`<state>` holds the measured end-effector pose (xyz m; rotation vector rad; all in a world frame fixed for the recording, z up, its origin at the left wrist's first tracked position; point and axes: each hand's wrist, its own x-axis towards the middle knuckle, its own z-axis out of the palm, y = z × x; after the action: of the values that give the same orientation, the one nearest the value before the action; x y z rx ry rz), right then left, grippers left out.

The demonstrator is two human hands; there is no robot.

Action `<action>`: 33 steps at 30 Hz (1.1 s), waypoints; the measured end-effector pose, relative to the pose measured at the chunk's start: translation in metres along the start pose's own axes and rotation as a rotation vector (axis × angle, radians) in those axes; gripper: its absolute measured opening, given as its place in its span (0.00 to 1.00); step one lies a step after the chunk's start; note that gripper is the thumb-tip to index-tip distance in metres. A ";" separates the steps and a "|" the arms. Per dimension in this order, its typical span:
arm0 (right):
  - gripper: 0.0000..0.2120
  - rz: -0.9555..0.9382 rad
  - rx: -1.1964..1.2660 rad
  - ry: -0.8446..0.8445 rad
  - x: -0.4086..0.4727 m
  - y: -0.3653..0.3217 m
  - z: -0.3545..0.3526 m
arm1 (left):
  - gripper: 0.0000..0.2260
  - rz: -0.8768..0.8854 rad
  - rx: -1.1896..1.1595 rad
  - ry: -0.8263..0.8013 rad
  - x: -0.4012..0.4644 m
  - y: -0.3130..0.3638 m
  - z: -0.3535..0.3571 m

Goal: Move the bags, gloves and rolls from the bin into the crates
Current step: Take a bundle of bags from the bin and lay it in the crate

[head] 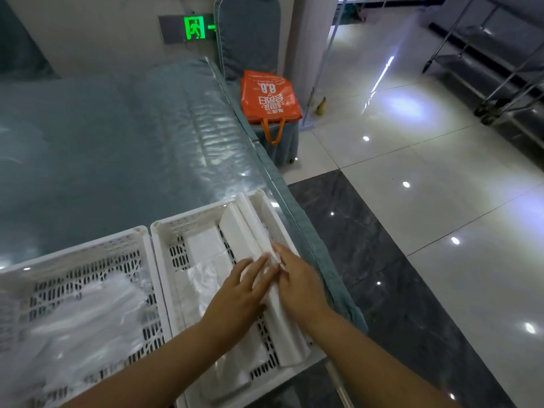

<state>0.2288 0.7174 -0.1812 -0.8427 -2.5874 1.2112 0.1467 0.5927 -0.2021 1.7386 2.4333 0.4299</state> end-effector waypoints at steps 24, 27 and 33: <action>0.18 -0.300 -0.712 0.213 -0.006 0.014 -0.015 | 0.32 -0.054 0.063 0.038 -0.004 -0.002 0.001; 0.14 -0.360 -0.484 0.166 -0.009 -0.006 -0.004 | 0.23 -0.040 0.137 -0.002 -0.021 -0.018 -0.005; 0.11 -0.079 -0.399 -0.278 -0.019 -0.027 0.043 | 0.04 0.142 0.328 -0.051 -0.050 -0.041 -0.023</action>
<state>0.2167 0.6649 -0.1879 -0.6627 -3.1205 0.8537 0.1198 0.5296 -0.1954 2.0269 2.4635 -0.0060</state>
